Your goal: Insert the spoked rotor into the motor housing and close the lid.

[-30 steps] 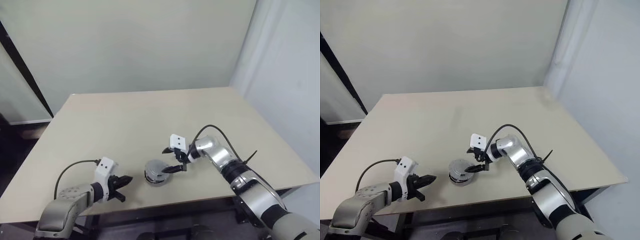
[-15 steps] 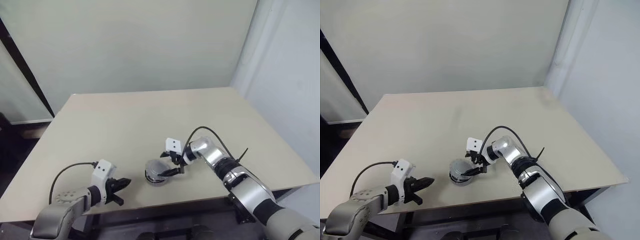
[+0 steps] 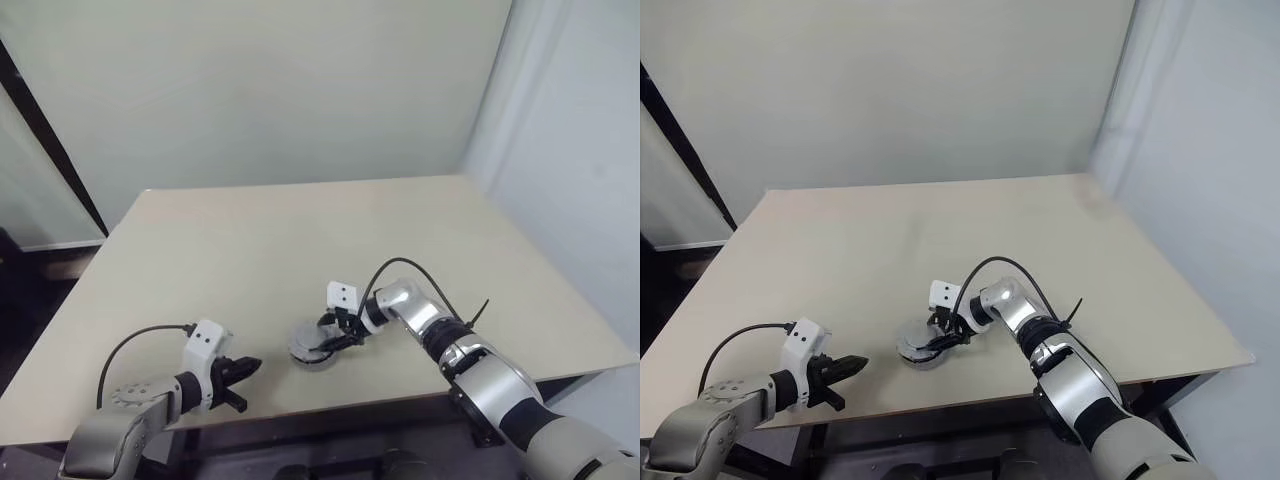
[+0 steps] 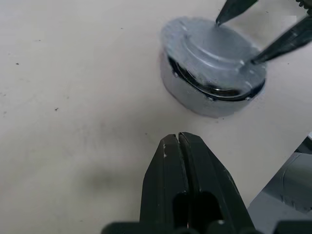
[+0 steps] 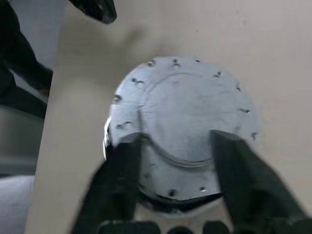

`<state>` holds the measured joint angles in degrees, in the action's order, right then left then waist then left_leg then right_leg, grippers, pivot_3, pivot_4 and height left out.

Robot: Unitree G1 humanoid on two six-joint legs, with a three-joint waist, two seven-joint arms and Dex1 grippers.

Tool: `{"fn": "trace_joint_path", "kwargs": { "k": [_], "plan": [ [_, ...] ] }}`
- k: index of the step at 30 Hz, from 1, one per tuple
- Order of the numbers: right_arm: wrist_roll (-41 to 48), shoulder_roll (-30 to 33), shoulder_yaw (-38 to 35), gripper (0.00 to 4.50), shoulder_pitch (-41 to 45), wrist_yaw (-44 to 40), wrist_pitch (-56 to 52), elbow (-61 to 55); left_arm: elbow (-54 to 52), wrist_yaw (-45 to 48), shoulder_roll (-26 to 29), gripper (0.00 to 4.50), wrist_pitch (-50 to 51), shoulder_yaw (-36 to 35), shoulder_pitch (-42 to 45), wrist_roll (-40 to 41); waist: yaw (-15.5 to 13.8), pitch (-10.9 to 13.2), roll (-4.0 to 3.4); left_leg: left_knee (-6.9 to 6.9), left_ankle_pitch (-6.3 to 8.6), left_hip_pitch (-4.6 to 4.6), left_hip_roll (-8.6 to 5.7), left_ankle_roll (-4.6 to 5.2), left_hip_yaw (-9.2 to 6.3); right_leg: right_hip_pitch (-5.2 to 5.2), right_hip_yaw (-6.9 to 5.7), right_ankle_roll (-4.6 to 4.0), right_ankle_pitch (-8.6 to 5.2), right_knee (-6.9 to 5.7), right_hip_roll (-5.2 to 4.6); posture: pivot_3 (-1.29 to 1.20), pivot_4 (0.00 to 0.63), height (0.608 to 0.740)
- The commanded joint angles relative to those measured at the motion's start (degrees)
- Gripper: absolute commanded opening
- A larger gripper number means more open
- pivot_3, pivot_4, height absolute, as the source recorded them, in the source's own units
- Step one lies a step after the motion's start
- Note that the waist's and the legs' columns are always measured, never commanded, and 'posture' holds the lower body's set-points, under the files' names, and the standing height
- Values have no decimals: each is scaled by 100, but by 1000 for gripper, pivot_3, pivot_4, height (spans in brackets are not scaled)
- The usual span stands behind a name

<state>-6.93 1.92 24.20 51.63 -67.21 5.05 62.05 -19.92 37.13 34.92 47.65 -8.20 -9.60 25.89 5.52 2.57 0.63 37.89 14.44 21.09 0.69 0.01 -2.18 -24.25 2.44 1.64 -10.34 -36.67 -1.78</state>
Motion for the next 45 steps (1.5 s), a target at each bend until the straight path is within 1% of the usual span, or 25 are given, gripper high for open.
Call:
{"fn": "trace_joint_path", "kwargs": {
  "k": [1,4,5,8,11,14,17,20,24,28,31,33,35,39,42,45],
  "plan": [
    [-14,-5,-154,1214,164,37,-40,-76,-225,-18,33,0,-33,-112,45,99,8,1,-2,0,0,-8,0,-1,0,5,0,0,0,-2,0,0,0,740],
    [-31,-18,-146,185,136,12,-98,-109,-209,-18,30,0,-37,-104,55,96,21,4,-6,-2,1,-30,1,-1,-3,18,0,-1,0,-6,2,0,0,740],
    [-38,-17,-139,86,127,-16,-112,-121,-206,-18,29,0,-38,-99,60,96,25,4,-7,-2,1,-34,1,-2,-3,20,0,-1,0,-7,2,0,0,740],
    [-18,5,-130,86,107,-187,-198,-192,-194,-17,31,0,-35,-84,82,95,30,4,-6,-4,1,-35,1,-2,-3,19,0,-1,-1,-7,3,0,0,740],
    [-36,94,-34,86,95,-555,-489,-427,-172,-10,42,0,-38,-74,101,91,28,4,-5,-6,1,-33,0,-1,-2,17,2,-1,-1,-5,2,0,0,740],
    [-26,188,47,644,52,-906,-844,-774,-143,-7,43,0,-38,-61,121,84,25,5,-6,-7,1,-31,-1,-2,-1,16,3,-1,-1,-4,2,0,0,740],
    [-16,221,35,1674,5,-891,-929,-1011,-121,-7,37,0,-39,-43,141,77,26,6,-7,-8,1,-32,0,-2,-1,14,2,-1,-1,-5,2,0,0,740],
    [71,157,-119,2692,-42,-588,-947,-1150,-99,-6,32,0,-40,-32,165,74,28,6,-8,-8,1,-32,1,-2,-1,13,1,-1,-1,-6,3,0,0,740],
    [206,181,-114,2692,-105,-871,-1278,-1386,-76,-20,3,0,-43,7,207,65,22,7,-8,-8,2,-31,1,-3,-1,12,2,-1,-2,-6,3,0,0,740],
    [318,270,-105,2692,-228,-1238,-786,-1537,-39,-27,-34,0,-67,55,245,54,19,7,-8,-10,2,-30,0,-3,-1,13,2,-1,-2,-3,2,0,0,740],
    [299,258,-121,2692,-116,-1321,-29,-1217,-23,-35,-72,0,-89,89,265,40,22,10,-9,-9,2,-30,0,-3,1,12,2,-1,-2,-3,2,0,0,740],
    [211,236,-81,2692,22,-1275,266,-928,-25,-37,-88,0,-97,96,270,38,28,10,-8,-9,2,-31,1,-3,0,12,1,-1,-2,-4,3,0,0,740],
    [60,228,-43,2692,131,-1013,520,-690,-32,-40,-101,0,-103,91,267,33,31,11,-8,-9,2,-32,2,-3,0,12,1,-1,-2,-5,3,0,0,740],
    [-236,193,63,2692,331,-751,614,-270,-91,-72,-117,0,-117,42,218,31,32,11,-8,-10,2,-31,2,-3,0,11,2,-2,-2,-4,3,0,0,740],
    [-266,85,-29,3330,446,-583,889,-30,-154,-95,-119,0,-118,-14,148,50,32,11,-8,-15,2,-30,1,-3,1,9,3,-3,-3,-3,3,0,0,740],
    [-285,3,-92,4319,534,-429,971,146,-197,-111,-113,0,-128,-47,76,62,32,12,-8,-21,2,-31,1,-2,0,7,4,-6,-5,-3,3,0,0,740]
  ]
}}
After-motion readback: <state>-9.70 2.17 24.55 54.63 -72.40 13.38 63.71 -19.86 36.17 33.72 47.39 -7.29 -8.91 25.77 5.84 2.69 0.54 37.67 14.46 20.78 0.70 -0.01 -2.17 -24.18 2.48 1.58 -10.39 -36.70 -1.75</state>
